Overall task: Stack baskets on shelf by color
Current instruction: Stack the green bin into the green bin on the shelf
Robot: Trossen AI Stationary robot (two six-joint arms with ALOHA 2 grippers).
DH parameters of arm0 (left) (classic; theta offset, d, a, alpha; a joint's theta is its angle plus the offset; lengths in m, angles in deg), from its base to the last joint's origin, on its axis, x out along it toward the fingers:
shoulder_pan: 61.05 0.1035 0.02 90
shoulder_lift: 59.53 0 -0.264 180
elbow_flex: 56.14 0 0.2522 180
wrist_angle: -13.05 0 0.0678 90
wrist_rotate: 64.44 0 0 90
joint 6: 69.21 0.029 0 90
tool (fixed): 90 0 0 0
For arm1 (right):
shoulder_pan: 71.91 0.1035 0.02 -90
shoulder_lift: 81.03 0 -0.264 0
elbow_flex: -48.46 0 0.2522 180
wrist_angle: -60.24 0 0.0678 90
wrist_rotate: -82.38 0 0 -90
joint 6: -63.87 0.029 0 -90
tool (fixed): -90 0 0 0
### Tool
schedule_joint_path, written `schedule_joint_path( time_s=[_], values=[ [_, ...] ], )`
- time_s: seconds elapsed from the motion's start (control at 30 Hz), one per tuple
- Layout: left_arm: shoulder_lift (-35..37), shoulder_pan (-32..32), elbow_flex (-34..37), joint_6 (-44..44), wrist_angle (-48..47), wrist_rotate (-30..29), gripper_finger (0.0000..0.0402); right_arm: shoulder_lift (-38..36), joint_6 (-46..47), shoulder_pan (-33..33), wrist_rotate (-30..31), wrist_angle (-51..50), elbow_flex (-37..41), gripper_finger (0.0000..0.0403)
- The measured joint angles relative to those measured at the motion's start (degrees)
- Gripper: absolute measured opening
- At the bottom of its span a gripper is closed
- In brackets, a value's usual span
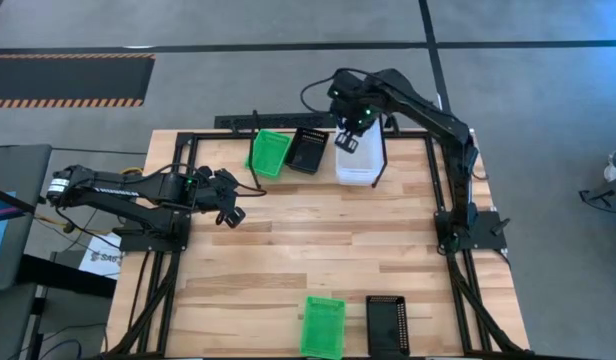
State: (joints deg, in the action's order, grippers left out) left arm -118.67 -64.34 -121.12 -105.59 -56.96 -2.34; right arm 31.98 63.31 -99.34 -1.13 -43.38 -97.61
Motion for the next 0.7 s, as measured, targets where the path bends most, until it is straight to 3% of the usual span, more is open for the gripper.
schedule_joint_path(
  time_s=[0.1,0.47,0.7],
  values=[
    [0.0,0.0,0.02,0.4,-0.44,0.61,0.0,-0.12,1.89,4.87,-3.4,0.03,-2.84,0.0003],
    [0.0,0.0,0.02,0.83,-3.61,1.75,0.0,-1.26,12.41,21.61,-3.39,-0.08,-0.15,0.0002],
    [0.0,0.0,0.0,1.26,-4.83,2.16,0.0,-1.92,23.09,31.81,-0.54,-0.12,7.02,0.0003]
  ],
)
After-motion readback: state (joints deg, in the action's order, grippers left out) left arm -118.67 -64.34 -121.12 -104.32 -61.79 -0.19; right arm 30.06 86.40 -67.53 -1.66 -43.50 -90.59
